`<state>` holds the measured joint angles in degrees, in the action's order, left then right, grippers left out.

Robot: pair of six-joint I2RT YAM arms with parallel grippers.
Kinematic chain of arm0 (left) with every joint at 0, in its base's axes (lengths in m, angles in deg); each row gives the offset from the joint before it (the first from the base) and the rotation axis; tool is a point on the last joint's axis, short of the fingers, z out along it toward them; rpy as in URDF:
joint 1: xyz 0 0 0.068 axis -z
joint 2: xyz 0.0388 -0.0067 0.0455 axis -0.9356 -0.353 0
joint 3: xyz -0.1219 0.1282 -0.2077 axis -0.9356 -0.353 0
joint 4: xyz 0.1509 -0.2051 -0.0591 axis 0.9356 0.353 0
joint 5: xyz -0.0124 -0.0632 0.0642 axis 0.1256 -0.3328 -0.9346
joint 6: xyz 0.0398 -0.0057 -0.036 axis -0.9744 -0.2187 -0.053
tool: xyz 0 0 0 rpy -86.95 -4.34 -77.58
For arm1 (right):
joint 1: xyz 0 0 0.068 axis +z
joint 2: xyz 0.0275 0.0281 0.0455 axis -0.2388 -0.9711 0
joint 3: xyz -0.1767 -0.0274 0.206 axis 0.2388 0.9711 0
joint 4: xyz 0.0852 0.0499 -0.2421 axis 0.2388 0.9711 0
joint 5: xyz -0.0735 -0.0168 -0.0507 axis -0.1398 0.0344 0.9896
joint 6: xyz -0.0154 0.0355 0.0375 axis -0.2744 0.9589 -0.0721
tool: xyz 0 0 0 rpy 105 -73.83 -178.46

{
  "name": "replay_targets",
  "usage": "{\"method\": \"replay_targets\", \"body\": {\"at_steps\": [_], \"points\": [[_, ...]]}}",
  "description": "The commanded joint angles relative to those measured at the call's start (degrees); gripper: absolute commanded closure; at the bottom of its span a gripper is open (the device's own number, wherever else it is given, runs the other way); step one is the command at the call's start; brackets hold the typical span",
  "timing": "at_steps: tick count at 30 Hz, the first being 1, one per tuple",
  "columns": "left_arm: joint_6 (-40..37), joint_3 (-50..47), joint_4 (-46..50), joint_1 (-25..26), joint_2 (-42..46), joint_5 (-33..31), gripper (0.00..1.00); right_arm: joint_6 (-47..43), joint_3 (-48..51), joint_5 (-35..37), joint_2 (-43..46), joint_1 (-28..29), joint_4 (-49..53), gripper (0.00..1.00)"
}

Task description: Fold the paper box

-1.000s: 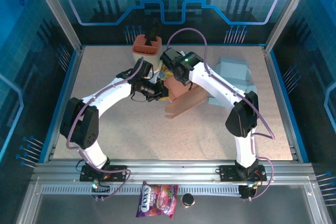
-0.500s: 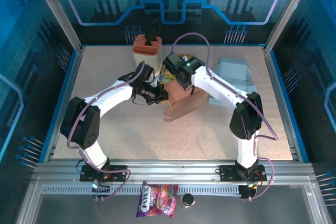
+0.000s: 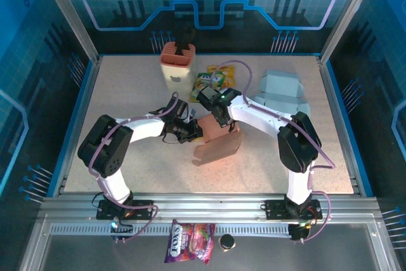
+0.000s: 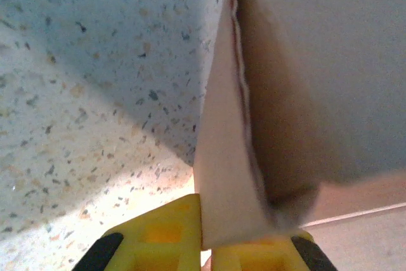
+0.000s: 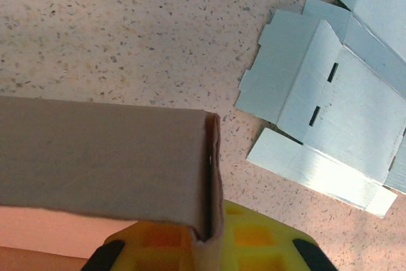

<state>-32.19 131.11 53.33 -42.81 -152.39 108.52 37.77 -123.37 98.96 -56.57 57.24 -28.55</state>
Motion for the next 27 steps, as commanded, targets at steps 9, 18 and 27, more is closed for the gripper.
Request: {"method": "replay_targets", "body": {"at_steps": [9,18,27], "points": [[2.65,-3.07,-1.34,1.29,-1.38,-10.85,0.85,3.82,1.79,-0.19,2.76,-0.03,1.45,1.0],[3.0,-2.86,-1.81,2.86,-2.44,-12.2,0.83,4.18,2.65,-0.77,3.46,-0.05,0.85,1.0],[4.35,-1.82,1.95,5.12,-2.38,-18.29,0.96,4.36,4.17,-0.49,4.87,0.25,-0.25,1.0]]}}
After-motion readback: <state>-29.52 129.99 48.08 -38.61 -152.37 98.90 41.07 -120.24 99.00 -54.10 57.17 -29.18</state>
